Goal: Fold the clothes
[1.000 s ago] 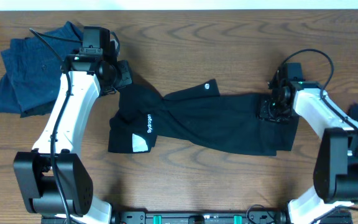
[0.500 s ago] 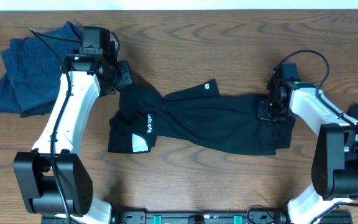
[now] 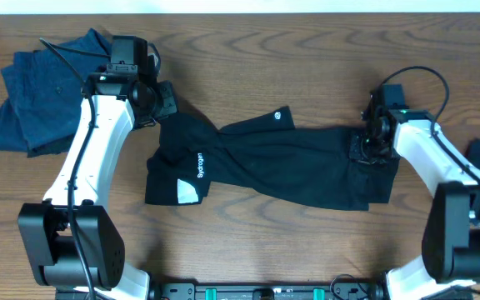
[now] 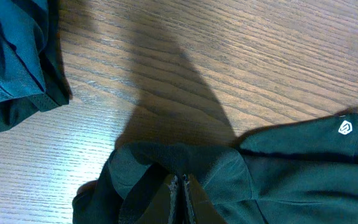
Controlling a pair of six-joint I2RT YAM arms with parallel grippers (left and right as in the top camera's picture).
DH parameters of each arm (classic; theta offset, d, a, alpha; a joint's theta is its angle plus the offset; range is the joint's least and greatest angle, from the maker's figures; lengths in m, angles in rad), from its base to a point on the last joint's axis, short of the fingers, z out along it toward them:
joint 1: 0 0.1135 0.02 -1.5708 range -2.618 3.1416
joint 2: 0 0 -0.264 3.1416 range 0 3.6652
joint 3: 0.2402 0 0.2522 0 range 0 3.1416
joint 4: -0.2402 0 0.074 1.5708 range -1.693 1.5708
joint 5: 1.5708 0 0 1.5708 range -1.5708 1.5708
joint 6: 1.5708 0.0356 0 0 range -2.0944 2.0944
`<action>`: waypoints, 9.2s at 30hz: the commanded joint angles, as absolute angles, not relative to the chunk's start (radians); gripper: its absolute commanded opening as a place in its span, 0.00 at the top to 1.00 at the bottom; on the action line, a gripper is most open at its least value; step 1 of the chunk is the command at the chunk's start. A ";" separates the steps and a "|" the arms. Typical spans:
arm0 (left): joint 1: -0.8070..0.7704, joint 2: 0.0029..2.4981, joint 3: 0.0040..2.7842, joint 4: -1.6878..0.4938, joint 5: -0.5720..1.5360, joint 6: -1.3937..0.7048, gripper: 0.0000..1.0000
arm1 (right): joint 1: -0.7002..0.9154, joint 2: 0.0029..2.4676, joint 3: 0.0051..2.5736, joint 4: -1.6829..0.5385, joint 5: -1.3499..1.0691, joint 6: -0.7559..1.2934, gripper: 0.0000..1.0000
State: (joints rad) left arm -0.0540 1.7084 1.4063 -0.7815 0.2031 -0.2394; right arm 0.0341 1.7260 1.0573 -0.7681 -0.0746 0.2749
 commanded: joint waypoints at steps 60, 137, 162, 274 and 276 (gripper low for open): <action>-0.052 1.709 1.410 -0.785 0.201 -0.249 0.94 | 0.040 1.769 1.011 -0.646 -0.004 0.322 0.74; -0.052 1.708 1.410 -0.792 0.201 -0.249 0.94 | 0.045 1.600 1.131 -0.856 0.036 0.228 0.99; -0.038 0.917 1.502 -0.693 0.198 -0.275 0.94 | -0.210 1.241 1.829 -1.238 0.052 0.148 0.99; -0.788 2.118 1.496 -0.521 0.459 -0.496 0.44 | -0.209 1.354 1.982 -1.451 0.049 0.147 0.99; -0.800 2.121 1.496 -0.521 0.459 -0.495 0.44 | -0.209 1.354 1.982 -1.451 0.049 0.147 0.99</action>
State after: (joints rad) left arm -0.7795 2.1002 1.5112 -0.5224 0.4641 -0.4828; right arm -0.1989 1.3586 1.9770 -1.4487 0.0410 0.1631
